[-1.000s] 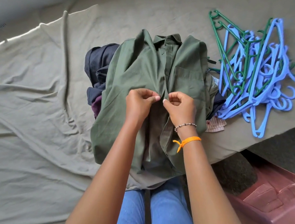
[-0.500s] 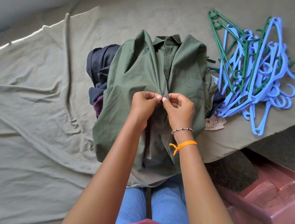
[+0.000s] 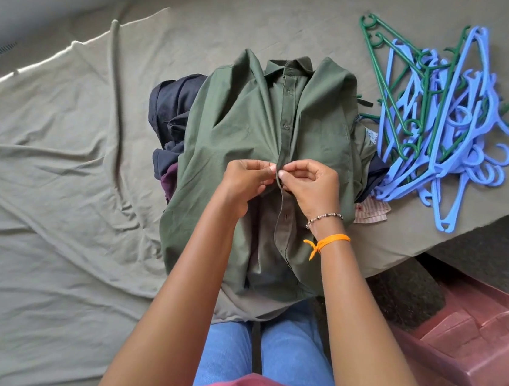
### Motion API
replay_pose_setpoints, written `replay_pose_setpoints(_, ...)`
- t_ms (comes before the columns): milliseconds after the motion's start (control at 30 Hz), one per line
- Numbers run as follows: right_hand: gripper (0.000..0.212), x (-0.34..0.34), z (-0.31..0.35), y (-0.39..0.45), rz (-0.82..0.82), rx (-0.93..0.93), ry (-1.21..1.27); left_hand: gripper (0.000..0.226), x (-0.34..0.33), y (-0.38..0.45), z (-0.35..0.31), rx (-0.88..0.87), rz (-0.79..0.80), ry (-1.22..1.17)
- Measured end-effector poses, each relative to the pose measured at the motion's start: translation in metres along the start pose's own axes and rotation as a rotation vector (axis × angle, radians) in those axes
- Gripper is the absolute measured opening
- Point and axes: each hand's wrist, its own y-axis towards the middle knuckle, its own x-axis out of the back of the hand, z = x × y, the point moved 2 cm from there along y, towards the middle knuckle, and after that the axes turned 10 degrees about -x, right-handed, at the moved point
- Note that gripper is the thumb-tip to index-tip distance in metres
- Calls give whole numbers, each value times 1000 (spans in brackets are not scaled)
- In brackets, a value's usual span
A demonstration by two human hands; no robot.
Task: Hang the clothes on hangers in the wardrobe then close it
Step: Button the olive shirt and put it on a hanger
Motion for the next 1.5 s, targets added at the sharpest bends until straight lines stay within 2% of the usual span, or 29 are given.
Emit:
replay_pose_setpoints(100, 17, -5, 0, -1, -36, 63, -39, 18, 0, 0, 0, 3, 13, 35)
replay_pose_setpoints(200, 17, -6, 0, -2, -55, 76, -120, 22, 0, 1, 4, -88, -9, 62)
replay_pose_setpoints(267, 21, -2, 1, 2, 31, 0, -81, 25, 1, 2, 6, -84, 43, 50)
replay_pose_setpoints(333, 22, 2, 2, 7, 209, -173, 110, 26, 0, 1, 6, -42, 138, 11)
replay_pose_setpoints(400, 20, 5, 0, 12, 242, -259, 171, 26, 1, 3, 8, -54, 110, 28)
replay_pose_setpoints(467, 19, 8, -5, 11, 70, -142, 3, 24, 6, 3, 16, -215, -58, 233)
replay_pose_setpoints(533, 16, 5, -13, -4, -104, 58, -173, 11, 10, -7, 33, -380, -170, 603)
replay_pose_setpoints(567, 18, 1, -20, -16, -139, 145, -252, 11, 10, -14, 45, -409, -189, 809)
replay_pose_setpoints(600, 26, -4, -29, -27, -155, 195, -352, 24, 11, -20, 57, -393, -203, 999)
replay_pose_setpoints(633, 35, -9, -39, -37, -173, 189, -483, 37, 12, -23, 65, -353, -218, 1146)
replay_pose_setpoints(700, 47, -15, -57, -45, -240, 114, -692, 43, 17, -21, 74, -326, -224, 1281)
replay_pose_setpoints(767, 39, -14, -62, -42, -290, 32, -683, 30, 25, -12, 73, -355, -187, 1237)
replay_pose_setpoints(867, 25, -2, -64, -36, -365, -95, -485, 10, 37, -14, 70, -399, -216, 1015)
replay_pose_setpoints(933, 18, 8, -63, -34, -385, -136, -375, 12, 43, -25, 65, -393, -273, 938)
replay_pose_setpoints(1000, 21, 18, -57, -35, -392, -149, -275, 19, 48, -40, 61, -445, -289, 823)
replay_pose_setpoints(1100, 21, 37, -41, -42, -427, -71, -168, 24, 50, -71, 52, -631, -193, 646)
replay_pose_setpoints(1200, 17, 61, -22, -57, -496, 21, -158, 24, 43, -100, 49, -654, -53, 477)
replay_pose_setpoints(1233, 16, 67, -17, -62, -496, 59, -183, 21, 40, -104, 50, -637, -17, 505)
replay_pose_setpoints(1300, 15, 75, -15, -67, -432, 117, -279, 10, 36, -102, 59, -553, 72, 824)
replay_pose_setpoints(1333, 14, 75, -18, -69, -381, 118, -339, 13, 33, -102, 63, -513, 98, 1017)
replay_pose_setpoints(1367, 14, 74, -23, -70, -327, 107, -389, 19, 29, -101, 65, -521, 93, 1111)
replay_pose_setpoints(1433, 14, 69, -32, -73, -244, 73, -407, 23, 19, -99, 64, -631, 8, 1009)
replay_pose_setpoints(1500, 12, 63, -41, -75, -200, 60, -336, 24, 5, -95, 59, -637, -73, 868)
